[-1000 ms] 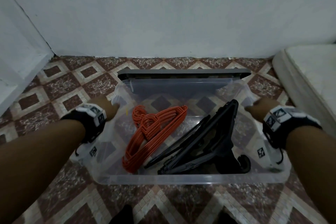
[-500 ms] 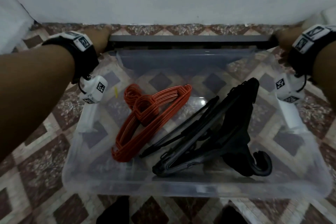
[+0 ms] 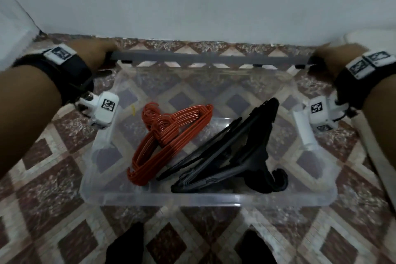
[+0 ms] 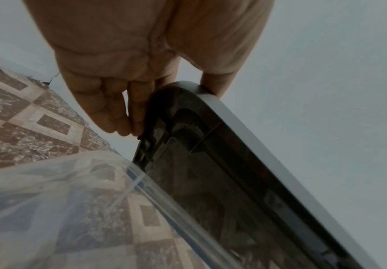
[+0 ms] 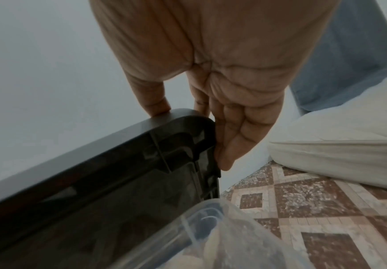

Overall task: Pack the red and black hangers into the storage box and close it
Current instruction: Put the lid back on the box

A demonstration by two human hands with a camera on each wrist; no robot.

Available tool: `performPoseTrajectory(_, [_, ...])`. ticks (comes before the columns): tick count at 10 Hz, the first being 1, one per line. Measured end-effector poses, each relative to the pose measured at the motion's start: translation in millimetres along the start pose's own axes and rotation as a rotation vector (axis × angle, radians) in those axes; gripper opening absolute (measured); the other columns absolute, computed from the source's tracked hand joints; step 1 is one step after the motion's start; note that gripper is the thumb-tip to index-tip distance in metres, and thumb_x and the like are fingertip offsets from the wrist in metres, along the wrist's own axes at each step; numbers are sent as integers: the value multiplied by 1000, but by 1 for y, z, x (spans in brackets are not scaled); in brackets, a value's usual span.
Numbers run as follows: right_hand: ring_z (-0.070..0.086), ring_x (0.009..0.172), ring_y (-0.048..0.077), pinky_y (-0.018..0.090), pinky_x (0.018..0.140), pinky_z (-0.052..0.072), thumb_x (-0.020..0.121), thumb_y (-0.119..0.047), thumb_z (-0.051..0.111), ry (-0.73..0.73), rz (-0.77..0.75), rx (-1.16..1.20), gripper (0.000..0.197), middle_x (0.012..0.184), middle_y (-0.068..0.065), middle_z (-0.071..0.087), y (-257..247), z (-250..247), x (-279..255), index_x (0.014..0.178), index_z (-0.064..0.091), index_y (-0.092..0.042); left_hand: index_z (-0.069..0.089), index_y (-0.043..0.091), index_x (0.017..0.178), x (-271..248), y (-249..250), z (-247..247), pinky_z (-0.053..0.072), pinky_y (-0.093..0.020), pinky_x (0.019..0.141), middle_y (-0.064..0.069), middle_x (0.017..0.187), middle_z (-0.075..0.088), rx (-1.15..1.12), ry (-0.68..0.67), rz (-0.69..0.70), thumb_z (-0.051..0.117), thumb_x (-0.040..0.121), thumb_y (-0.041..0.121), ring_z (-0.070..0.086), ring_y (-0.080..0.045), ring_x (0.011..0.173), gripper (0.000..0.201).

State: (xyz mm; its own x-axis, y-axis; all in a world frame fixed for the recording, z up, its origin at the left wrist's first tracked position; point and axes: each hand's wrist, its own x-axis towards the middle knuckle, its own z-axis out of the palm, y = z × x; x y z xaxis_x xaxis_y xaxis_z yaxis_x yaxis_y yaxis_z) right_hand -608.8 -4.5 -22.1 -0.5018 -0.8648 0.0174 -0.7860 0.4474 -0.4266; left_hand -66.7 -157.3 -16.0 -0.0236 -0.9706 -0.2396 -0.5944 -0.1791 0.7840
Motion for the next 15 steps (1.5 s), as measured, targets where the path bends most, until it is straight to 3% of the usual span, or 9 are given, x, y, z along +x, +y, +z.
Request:
performPoseTrajectory(1, [65, 48, 3, 21, 52, 54, 67, -30, 71, -3, 345, 530, 20, 78, -3, 65, -25, -29, -78, 84, 64, -21, 73, 1, 95, -59, -11, -36, 57, -51, 74, -28, 96, 64, 288, -89, 263, 76, 75, 2, 67, -41, 84, 20])
performPoseTrajectory(3, [52, 41, 24, 23, 44, 43, 74, -9, 73, -147, 481, 510, 17, 49, 15, 60, -12, -27, -179, 61, 64, -2, 65, 17, 95, -136, -49, -49, 48, -16, 39, -7, 83, 64, 189, -70, -10, 67, 82, -5, 61, -17, 62, 25])
performPoseTrajectory(5, [70, 64, 34, 38, 60, 55, 80, -39, 76, -377, 495, 157, 38, 73, 18, 73, 15, -13, -229, 84, 70, -2, 69, 12, 81, -175, -87, -46, 50, -27, 54, -14, 75, 69, 434, -183, -132, 77, 77, 7, 62, -29, 63, 11])
performPoseTrajectory(6, [72, 62, 29, 33, 58, 59, 83, -48, 71, -445, 500, -22, 42, 73, 11, 75, 16, -8, -231, 82, 63, -7, 74, 6, 69, -175, -94, -41, 47, -22, 43, -8, 59, 70, 651, -288, -198, 79, 72, 23, 64, -22, 49, 17])
performPoseTrajectory(7, [69, 83, 24, 38, 82, 58, 74, -58, 72, -533, 403, -370, 47, 97, 4, 71, 16, -8, -228, 96, 67, -17, 66, 15, 65, -171, -99, -28, 49, -23, 49, -4, 77, 71, 851, -340, -218, 74, 79, 31, 62, -15, 57, 23])
performPoseTrajectory(10, [61, 113, 23, 28, 93, 48, 91, -39, 63, -588, 270, -643, 41, 128, 2, 64, 18, 9, -219, 129, 60, -24, 73, 12, 88, -159, -93, -6, 48, -24, 62, 0, 81, 70, 1002, -322, -145, 55, 88, 37, 69, -18, 78, 31])
performPoseTrajectory(12, [60, 114, 25, 34, 91, 49, 85, -40, 61, -586, 261, -677, 46, 127, 3, 62, 26, 23, -204, 129, 60, -27, 67, 11, 73, -145, -101, -5, 43, -23, 55, -4, 75, 69, 1009, -259, -69, 56, 86, 39, 64, -16, 63, 34])
performPoseTrajectory(14, [62, 85, 12, 20, 70, 46, 89, -39, 63, -612, 216, -656, 31, 123, 2, 66, 27, 23, -196, 119, 56, -37, 66, 10, 113, -135, -100, -1, 45, -25, 74, -13, 112, 67, 1049, -270, -16, 53, 94, 45, 64, -26, 93, 42])
performPoseTrajectory(15, [60, 100, 18, 20, 71, 45, 93, -37, 59, -598, 215, -654, 38, 129, 1, 62, 25, 28, -192, 130, 57, -27, 65, 9, 116, -128, -92, -1, 50, -29, 83, -12, 111, 66, 1093, -284, -25, 52, 95, 49, 64, -26, 99, 46])
